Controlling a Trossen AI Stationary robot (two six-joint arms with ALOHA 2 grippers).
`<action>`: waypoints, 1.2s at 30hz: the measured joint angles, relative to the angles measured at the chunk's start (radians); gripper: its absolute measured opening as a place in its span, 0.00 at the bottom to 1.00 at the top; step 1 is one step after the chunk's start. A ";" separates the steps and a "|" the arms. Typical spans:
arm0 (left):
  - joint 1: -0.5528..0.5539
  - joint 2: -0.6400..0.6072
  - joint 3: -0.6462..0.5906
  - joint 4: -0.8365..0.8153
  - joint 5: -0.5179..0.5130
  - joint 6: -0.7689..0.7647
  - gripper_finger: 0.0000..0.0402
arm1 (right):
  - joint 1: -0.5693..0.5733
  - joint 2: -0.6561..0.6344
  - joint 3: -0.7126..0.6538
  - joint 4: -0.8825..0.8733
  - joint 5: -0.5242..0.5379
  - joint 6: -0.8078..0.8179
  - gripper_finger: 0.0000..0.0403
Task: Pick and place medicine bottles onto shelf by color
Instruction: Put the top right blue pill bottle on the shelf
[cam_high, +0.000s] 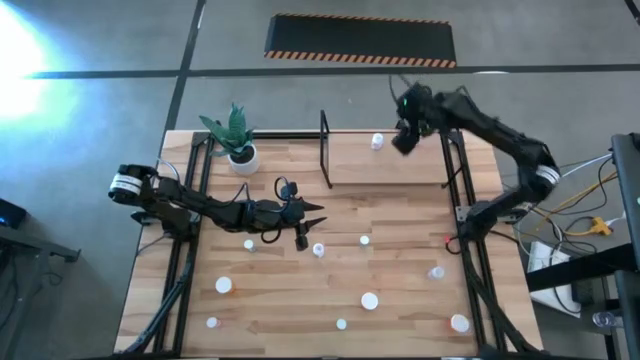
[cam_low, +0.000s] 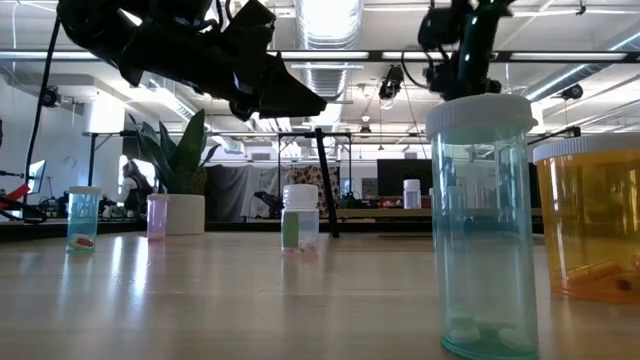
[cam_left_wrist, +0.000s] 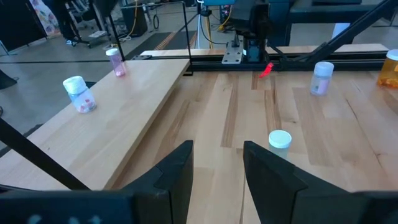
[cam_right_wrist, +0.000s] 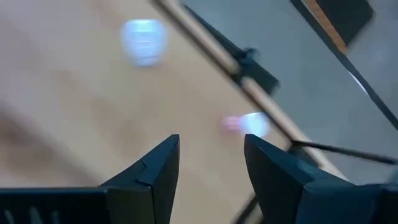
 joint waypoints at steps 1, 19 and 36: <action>0.000 0.000 0.000 0.000 0.000 0.000 0.31 | 0.051 -0.035 -0.028 0.005 0.000 0.029 0.42; -0.004 0.000 0.000 0.000 0.004 0.000 0.31 | 0.952 -0.282 -0.487 0.681 0.051 0.443 0.42; -0.010 0.000 0.000 0.009 0.004 -0.023 0.31 | 1.076 0.053 -0.428 0.690 -0.071 0.388 0.43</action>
